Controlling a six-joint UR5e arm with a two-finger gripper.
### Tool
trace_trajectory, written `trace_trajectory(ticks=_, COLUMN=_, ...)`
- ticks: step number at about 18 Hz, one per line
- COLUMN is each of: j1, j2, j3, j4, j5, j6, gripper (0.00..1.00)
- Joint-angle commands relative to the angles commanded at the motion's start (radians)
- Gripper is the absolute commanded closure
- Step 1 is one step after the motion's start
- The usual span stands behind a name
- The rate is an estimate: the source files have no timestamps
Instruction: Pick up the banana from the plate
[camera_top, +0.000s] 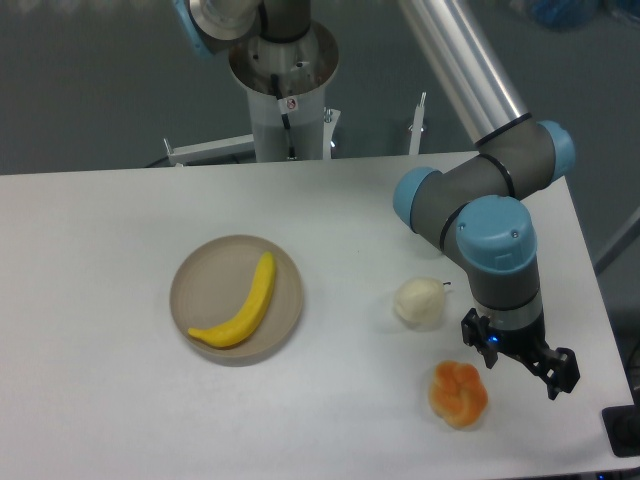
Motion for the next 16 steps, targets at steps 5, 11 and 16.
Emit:
trace_trajectory(ticks=5, j1=-0.002, j2=0.008, j3=-0.012, j4=0.0, j5=0.002, j6=-0.014, gripper=0.0)
trace_trajectory(ticks=11, j1=-0.02, j2=0.041, j3=-0.041, j4=-0.005, j5=0.011, j6=-0.073, gripper=0.0)
trace_trajectory(ticks=16, j1=-0.067, j2=0.089, j3=-0.078, j4=-0.017, j5=0.003, j6=-0.164, gripper=0.0)
